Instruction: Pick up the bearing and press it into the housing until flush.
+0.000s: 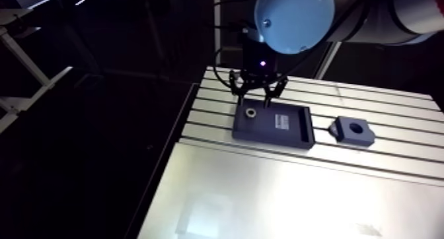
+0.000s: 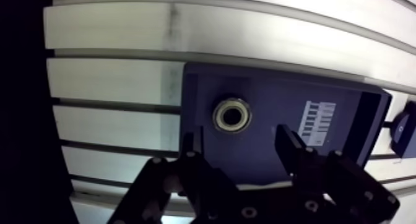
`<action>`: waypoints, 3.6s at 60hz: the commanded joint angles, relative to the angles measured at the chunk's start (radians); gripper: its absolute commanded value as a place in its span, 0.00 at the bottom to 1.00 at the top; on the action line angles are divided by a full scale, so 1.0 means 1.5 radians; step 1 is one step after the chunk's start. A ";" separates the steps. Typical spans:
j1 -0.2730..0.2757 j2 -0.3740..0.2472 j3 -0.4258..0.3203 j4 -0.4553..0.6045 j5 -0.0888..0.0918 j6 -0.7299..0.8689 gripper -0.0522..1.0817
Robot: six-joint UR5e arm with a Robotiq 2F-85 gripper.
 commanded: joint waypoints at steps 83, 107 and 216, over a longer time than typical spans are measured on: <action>-0.001 0.043 -0.015 -0.009 -0.001 0.001 0.38; -0.001 0.048 -0.015 -0.009 -0.001 -0.001 0.40; 0.000 0.048 -0.012 -0.009 0.000 -0.002 0.55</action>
